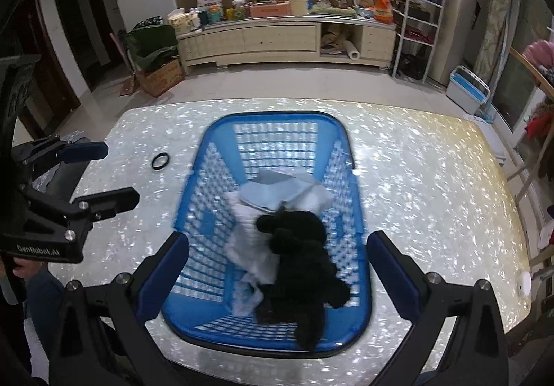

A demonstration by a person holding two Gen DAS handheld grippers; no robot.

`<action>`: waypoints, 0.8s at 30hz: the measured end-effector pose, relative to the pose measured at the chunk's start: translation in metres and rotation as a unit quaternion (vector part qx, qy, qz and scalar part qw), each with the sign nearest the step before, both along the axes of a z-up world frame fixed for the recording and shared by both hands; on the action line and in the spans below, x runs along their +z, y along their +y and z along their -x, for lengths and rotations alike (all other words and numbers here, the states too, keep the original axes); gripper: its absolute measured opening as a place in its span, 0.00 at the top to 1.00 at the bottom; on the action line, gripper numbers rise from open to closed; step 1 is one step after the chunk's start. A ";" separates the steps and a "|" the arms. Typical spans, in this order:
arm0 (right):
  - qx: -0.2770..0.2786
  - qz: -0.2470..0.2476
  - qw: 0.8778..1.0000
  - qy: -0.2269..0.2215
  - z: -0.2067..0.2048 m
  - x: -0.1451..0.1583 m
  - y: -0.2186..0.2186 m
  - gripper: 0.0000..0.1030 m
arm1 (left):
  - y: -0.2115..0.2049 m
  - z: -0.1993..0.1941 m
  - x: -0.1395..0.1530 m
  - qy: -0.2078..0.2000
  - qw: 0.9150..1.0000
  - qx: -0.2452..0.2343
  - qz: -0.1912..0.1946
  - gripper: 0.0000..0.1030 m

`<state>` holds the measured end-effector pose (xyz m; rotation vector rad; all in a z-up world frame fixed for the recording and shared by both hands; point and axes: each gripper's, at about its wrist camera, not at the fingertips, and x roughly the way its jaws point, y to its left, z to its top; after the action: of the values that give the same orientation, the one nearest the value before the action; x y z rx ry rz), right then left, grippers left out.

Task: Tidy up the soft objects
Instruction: 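Move the right tool to the black rubber ring on the table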

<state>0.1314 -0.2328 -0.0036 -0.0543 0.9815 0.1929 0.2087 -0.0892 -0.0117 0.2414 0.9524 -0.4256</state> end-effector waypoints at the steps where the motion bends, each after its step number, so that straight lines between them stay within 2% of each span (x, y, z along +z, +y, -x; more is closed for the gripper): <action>1: 0.006 0.001 1.000 -0.001 0.000 0.000 0.007 0.00 | 0.006 0.003 0.000 -0.002 1.000 0.006 -0.003 0.16; 8: 0.037 0.005 0.999 -0.002 -0.005 -0.004 0.049 0.00 | 0.060 0.016 0.001 -0.005 0.999 0.050 -0.003 0.16; 15: 0.065 -0.004 0.998 0.003 -0.021 -0.014 0.091 0.00 | 0.116 0.021 -0.004 -0.002 0.994 0.104 -0.024 0.10; 22: 0.083 -0.007 0.996 0.010 -0.044 -0.029 0.131 0.00 | 0.166 0.022 -0.019 0.007 0.989 0.146 -0.015 0.10; 23: 0.085 -0.006 0.996 0.011 -0.046 -0.030 0.135 0.00 | 0.172 0.023 -0.020 0.007 0.989 0.147 -0.012 0.09; 24: 0.086 -0.005 0.996 0.012 -0.048 -0.033 0.141 0.00 | 0.177 0.023 -0.022 0.008 0.989 0.149 -0.011 0.03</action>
<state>0.1798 -0.0914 -0.0362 -0.1283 1.0002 0.3578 0.1859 0.0882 -0.0341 0.1130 0.9922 -0.1423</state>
